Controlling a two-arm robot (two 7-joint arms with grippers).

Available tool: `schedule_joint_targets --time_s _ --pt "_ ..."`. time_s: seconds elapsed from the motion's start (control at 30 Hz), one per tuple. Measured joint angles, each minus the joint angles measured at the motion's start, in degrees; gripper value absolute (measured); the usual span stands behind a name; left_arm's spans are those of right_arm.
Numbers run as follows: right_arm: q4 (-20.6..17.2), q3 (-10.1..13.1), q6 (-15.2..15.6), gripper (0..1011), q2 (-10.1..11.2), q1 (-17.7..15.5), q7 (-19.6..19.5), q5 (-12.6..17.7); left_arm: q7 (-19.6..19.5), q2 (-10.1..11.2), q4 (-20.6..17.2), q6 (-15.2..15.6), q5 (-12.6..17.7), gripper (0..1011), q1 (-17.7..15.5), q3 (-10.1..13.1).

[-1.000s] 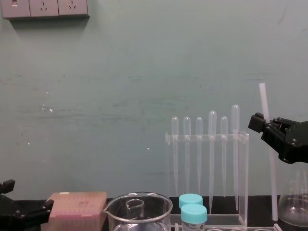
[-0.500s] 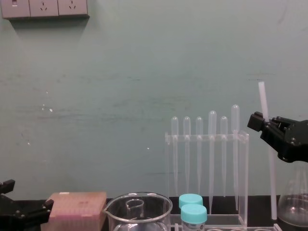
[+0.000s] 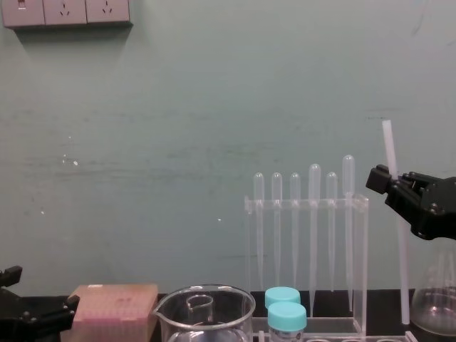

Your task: Pick up the stirring rod with one hand, then place it down.

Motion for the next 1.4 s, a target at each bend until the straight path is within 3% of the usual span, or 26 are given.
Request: schedule_joint_targets --time_s 1.4 --pt "0.0 0.0 0.0 67 0.0 0.0 -0.03 0.0 0.0 0.0 0.0 0.0 0.0 1000 0.0 0.0"
